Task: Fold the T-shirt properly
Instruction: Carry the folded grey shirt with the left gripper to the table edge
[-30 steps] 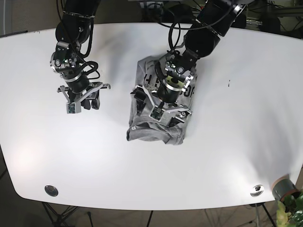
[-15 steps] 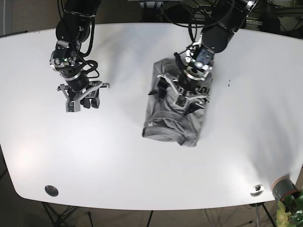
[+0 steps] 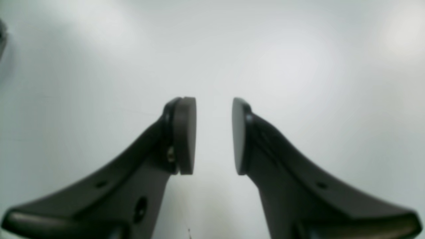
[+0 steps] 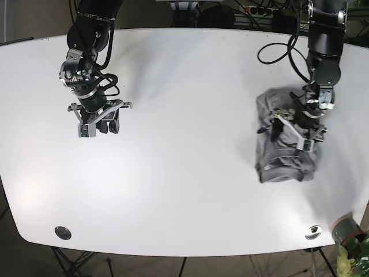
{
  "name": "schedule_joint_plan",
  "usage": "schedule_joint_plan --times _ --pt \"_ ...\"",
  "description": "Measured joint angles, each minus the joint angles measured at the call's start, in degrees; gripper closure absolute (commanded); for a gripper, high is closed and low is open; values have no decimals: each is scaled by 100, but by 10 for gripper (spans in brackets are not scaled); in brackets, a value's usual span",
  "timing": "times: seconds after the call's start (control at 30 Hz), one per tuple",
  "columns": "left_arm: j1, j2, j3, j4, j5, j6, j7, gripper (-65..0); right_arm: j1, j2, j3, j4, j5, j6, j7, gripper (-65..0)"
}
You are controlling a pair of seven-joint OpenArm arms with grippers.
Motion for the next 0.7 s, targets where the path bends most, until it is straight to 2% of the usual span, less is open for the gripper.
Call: schedule_joint_plan --times 0.1,0.3,0.53,0.63,0.7 --pt "-144 -387 -337 -739 -122 -452 -140 -561 -101 15 -17 94 9 2 35 -173" --pt "-481 -1108 -380 -1840 -337 -935 20 -560 -308 -2 -26 232 0 15 -9 -173" --pt "-365 -1659 -341 -2280 -284 -1071 -334 -560 -483 -2 -26 428 2 15 22 -173" --pt "-337 -1818 -334 -2302 -164 -1047 -286 -560 -507 -2 -26 428 0 15 9 -173" --pt "-339 -1875 -334 -2297 -114 -1043 -181 -535 -507 -2 -26 428 0 15 11 -173"
